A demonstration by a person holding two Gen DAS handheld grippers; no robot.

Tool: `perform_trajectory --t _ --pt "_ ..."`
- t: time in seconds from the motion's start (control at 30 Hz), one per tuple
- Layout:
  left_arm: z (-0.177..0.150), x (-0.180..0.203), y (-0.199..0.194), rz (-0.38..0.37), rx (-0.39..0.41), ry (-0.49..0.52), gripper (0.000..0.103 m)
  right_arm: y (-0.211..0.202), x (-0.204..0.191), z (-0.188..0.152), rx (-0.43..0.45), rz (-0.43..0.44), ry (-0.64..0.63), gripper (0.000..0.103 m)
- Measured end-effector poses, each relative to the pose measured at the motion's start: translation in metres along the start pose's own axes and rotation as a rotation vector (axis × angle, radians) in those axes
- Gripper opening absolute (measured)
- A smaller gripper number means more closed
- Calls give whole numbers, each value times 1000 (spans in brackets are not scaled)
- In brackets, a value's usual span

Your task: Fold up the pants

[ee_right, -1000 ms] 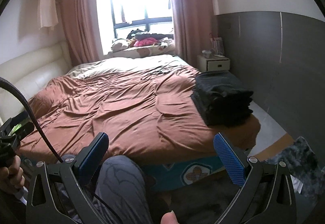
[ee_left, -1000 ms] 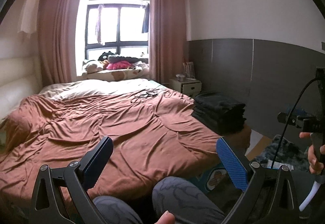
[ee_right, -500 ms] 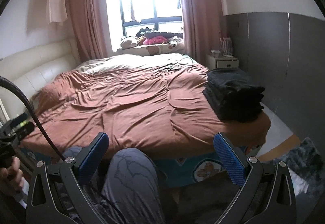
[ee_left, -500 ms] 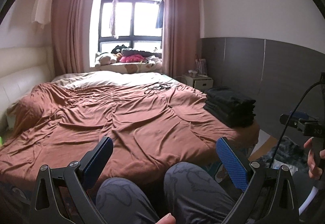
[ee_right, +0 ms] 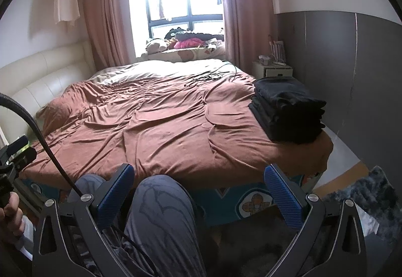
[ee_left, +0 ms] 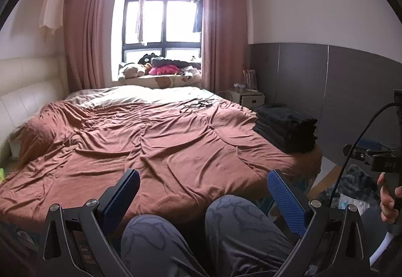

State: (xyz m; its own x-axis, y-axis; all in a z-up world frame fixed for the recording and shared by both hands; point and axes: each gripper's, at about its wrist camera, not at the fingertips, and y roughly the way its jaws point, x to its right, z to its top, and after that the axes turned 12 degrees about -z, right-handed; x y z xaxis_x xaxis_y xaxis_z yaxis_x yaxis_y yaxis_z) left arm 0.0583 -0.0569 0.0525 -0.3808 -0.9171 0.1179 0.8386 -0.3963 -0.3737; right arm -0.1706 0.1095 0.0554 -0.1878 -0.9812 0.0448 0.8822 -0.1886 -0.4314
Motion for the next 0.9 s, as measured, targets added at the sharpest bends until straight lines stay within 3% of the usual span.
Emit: perform_trajectory --t 0.9 --pt "0 0 -6 -7 -1 1 103 -4 4 0 0 0 1 103"
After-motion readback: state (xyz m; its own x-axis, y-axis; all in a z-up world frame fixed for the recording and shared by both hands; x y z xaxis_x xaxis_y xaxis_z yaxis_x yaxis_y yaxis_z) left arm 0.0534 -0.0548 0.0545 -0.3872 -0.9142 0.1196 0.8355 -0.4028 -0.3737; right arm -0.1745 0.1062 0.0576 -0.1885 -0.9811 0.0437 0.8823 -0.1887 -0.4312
